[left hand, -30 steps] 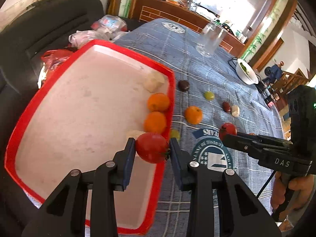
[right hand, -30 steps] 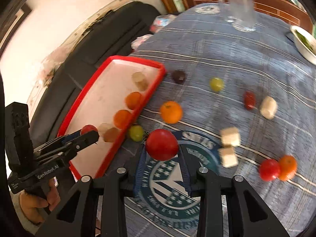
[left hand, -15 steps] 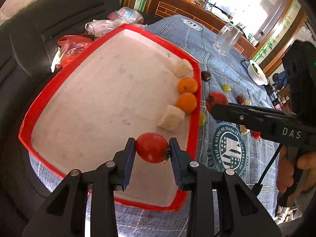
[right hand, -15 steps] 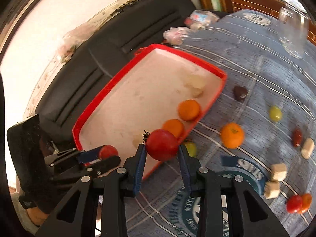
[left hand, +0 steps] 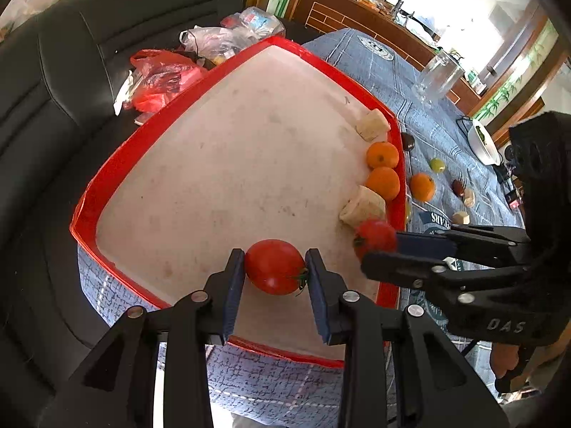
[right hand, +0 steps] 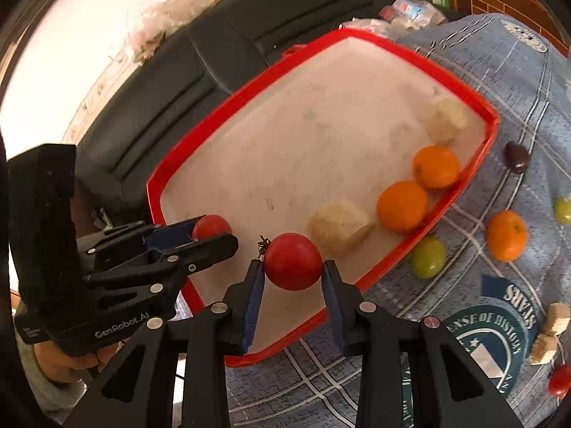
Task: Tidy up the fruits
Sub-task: 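Carry tomato with left gripper over red tray while right gripper carries its tomato there, then lower tomatoes into the red tray and open both grippers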
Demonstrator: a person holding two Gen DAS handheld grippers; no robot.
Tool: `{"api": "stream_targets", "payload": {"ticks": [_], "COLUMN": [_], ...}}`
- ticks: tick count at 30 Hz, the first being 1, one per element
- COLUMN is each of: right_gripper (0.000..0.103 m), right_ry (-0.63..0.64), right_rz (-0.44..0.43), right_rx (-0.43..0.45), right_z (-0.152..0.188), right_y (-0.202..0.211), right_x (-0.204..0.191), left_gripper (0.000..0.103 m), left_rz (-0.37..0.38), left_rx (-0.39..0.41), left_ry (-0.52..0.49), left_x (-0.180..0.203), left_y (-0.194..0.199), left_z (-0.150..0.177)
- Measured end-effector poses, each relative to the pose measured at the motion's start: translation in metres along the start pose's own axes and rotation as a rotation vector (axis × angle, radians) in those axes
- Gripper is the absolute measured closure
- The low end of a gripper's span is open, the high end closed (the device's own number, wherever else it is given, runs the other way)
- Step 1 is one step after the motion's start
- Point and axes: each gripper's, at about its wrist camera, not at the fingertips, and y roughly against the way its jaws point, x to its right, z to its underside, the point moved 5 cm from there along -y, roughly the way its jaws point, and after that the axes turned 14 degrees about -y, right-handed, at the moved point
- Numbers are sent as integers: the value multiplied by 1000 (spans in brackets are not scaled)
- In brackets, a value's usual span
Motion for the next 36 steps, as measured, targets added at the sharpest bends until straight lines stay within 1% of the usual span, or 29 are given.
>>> {"api": "stream_targets", "payload": {"ticks": [3, 7, 12, 16, 20, 24, 29, 32, 36], "right_gripper": [70, 70, 70, 69, 68, 69, 65, 64, 64], "right_ry": [9, 23, 69, 70, 66, 54, 46, 34, 26], "right_rz": [16, 29, 56, 43, 37, 33, 25, 20, 12], "right_rx": [-12, -16, -14, -13, -17, -9, 1, 10, 19], "right_z": [1, 2, 3, 2, -2, 0, 4, 5, 9], "right_y": [-8, -10, -16, -20, -22, -16, -6, 1, 10], "right_x": [0, 0, -7, -7, -10, -6, -3, 2, 6], "left_gripper": [71, 71, 71, 71, 71, 71, 70, 70, 66], "left_rz": [8, 13, 45, 50, 52, 47, 31, 24, 22], "left_rx": [-2, -5, -20, -31, -29, -25, -23, -22, -21], "left_ry": [-12, -27, -48, -72, -62, -57, -61, -53, -48], "left_x": [2, 6, 16, 25, 25, 26, 26, 26, 28], "left_y": [1, 2, 2, 2, 2, 2, 2, 2, 3], "left_z": [1, 3, 9, 15, 15, 15, 15, 15, 15]}}
